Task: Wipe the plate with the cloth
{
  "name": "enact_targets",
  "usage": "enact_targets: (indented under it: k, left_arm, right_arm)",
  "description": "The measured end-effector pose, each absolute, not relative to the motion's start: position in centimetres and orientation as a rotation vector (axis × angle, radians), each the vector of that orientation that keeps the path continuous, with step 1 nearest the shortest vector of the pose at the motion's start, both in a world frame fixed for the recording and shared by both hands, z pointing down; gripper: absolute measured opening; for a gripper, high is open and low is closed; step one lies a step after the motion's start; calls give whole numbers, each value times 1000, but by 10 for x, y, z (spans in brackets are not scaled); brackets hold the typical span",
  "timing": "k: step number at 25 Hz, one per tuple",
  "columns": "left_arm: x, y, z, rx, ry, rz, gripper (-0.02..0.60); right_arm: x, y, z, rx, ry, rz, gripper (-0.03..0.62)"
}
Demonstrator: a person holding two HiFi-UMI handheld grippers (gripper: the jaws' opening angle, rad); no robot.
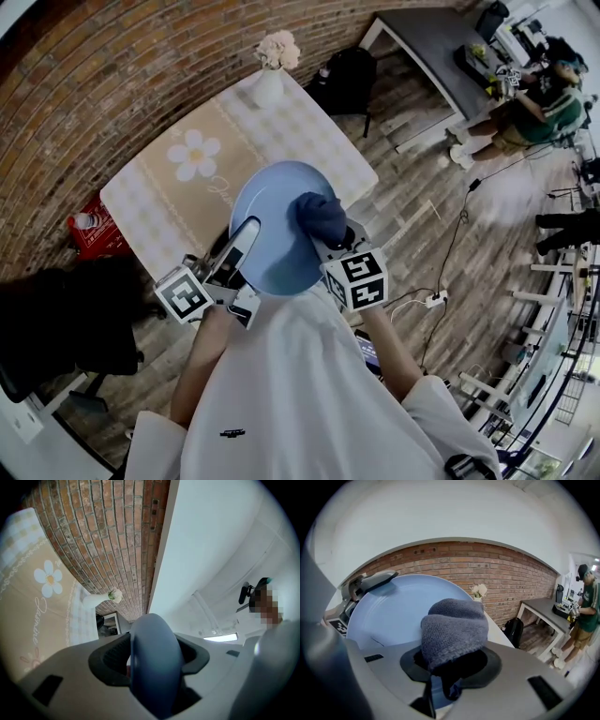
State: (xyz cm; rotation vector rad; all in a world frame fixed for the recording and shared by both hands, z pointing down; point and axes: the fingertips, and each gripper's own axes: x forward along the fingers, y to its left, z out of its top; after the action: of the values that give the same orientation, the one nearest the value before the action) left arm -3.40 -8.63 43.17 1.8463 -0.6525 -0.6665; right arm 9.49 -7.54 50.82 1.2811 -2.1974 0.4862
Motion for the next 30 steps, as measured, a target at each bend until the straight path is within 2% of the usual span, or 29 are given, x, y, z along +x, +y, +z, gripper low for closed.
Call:
enact_targets:
  k: [9, 30]
  left_arm:
    - [-39, -89, 434, 1803, -653, -677, 259]
    - [-43, -89, 437, 1810, -661, -679, 259]
  right_arm:
    - [84, -49, 507, 1218, -2168, 455, 132]
    - [10, -26, 478, 1041, -2377, 483, 132]
